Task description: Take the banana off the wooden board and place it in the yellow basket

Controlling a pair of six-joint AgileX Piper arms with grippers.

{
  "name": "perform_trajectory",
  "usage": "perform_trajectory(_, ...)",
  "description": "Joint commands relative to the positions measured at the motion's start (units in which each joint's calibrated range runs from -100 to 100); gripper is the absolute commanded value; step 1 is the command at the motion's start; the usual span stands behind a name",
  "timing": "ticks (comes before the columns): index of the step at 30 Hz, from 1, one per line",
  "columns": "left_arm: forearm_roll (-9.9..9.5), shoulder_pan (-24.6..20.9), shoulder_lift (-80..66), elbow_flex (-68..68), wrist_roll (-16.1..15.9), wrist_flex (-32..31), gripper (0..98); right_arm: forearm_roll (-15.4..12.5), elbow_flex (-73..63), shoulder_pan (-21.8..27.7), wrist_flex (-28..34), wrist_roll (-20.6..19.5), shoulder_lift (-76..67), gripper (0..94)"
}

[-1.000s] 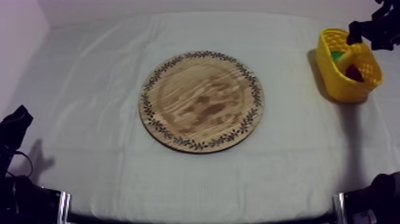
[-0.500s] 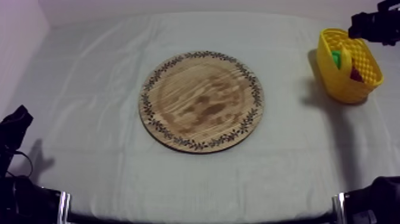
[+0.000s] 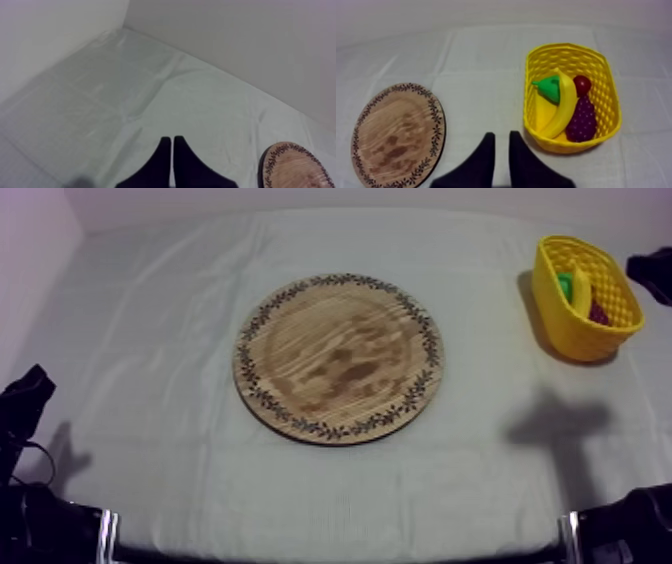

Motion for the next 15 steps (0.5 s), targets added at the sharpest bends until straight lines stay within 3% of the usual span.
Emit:
perform_trajectory(1, 0.03, -0.02, 0.04, 0.0, 0.02, 0.0, 0.1, -0.41, 4.02, 0.57, -0.05, 0.04, -14.23, 4.1)
perform_trajectory(10, 0.03, -0.02, 0.04, 0.0, 0.02, 0.0, 0.1, -2.37, 12.7, 3.19, 1.79, 1.07, -33.23, 0.5)
perform_trajectory(15, 0.03, -0.02, 0.04, 0.0, 0.02, 0.0, 0.1, -1.19, 15.18, 3.79, -0.63, -0.22, -35.36, 0.4)
